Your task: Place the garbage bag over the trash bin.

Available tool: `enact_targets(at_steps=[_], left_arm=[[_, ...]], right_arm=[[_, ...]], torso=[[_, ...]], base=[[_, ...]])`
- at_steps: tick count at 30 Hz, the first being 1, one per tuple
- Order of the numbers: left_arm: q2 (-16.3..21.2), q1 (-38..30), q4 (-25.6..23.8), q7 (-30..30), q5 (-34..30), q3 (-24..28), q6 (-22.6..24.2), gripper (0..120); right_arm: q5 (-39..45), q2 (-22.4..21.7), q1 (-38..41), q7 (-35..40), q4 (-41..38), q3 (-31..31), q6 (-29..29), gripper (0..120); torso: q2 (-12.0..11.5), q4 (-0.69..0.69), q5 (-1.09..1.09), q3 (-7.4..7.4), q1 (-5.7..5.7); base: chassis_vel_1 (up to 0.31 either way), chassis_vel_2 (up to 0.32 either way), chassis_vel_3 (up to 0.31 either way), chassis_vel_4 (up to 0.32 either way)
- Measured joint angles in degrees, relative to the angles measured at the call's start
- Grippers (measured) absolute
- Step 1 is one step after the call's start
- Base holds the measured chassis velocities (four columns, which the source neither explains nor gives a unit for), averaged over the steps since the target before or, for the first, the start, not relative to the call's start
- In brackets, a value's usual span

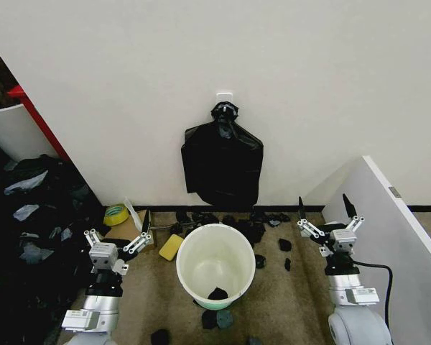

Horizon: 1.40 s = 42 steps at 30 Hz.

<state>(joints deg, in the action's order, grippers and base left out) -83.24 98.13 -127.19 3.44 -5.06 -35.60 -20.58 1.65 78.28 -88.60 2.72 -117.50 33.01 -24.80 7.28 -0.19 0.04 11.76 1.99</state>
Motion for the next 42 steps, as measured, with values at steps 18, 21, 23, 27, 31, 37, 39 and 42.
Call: enact_targets(at_steps=[18,21,23,27,31,37,39,42], left_arm=[[1.15,-0.98,-1.0,3.67,-10.33,-0.43,1.52,100],[1.35,-1.0,-0.98,3.54,-9.59,-0.55,1.87,100],[1.42,-1.02,-0.91,3.46,-9.4,-0.59,1.95,100],[1.6,-1.11,-0.79,3.2,-8.77,-0.68,2.08,100],[1.58,-1.11,-0.81,3.15,-8.49,-0.68,2.08,100],[1.36,-0.93,-0.86,2.86,-8.25,-0.84,1.93,100],[1.17,-0.76,-1.02,2.74,-8.13,-0.87,1.74,100],[0.69,-0.23,-1.32,2.36,-7.47,-0.94,1.13,100]], right_arm=[[11.35,-0.51,-0.22,-0.62,-2.87,-1.82,8.02,100],[9.75,-0.33,-0.12,-0.94,-2.56,-1.66,7.75,100],[9.47,-0.3,-0.13,-1.0,-2.55,-1.61,7.67,100],[9.02,-0.14,-0.18,-1.08,-2.56,-1.52,7.58,100],[8.94,-0.01,-0.21,-1.14,-2.59,-1.51,7.52,100],[11.67,-0.03,0.07,-1.36,-2.95,-2.39,7.98,100],[15.81,-0.32,0.82,-1.55,-3.38,-3.88,9.32,100],[24.45,-0.77,3.2,-1.61,-3.44,-7.21,11.62,100]], torso=[[0.0,0.0,-0.01,0.0,0.0],[0.0,0.0,0.0,0.0,0.0],[0.0,0.0,0.0,0.0,0.0],[0.0,0.0,-0.01,0.0,0.0],[0.0,0.0,0.0,0.0,0.0],[0.0,-0.01,-0.01,0.0,0.0],[0.0,0.0,-0.01,0.0,0.0],[0.0,-0.01,-0.01,0.0,0.0]], base=[[0.0,0.0,0.0,0.0],[0.0,0.0,0.0,0.0],[0.0,0.0,0.0,0.0],[0.0,0.0,0.0,0.0],[0.0,0.0,0.0,0.0],[0.0,0.0,0.0,0.0],[0.0,0.0,0.0,0.0],[0.0,0.0,0.0,0.0]])
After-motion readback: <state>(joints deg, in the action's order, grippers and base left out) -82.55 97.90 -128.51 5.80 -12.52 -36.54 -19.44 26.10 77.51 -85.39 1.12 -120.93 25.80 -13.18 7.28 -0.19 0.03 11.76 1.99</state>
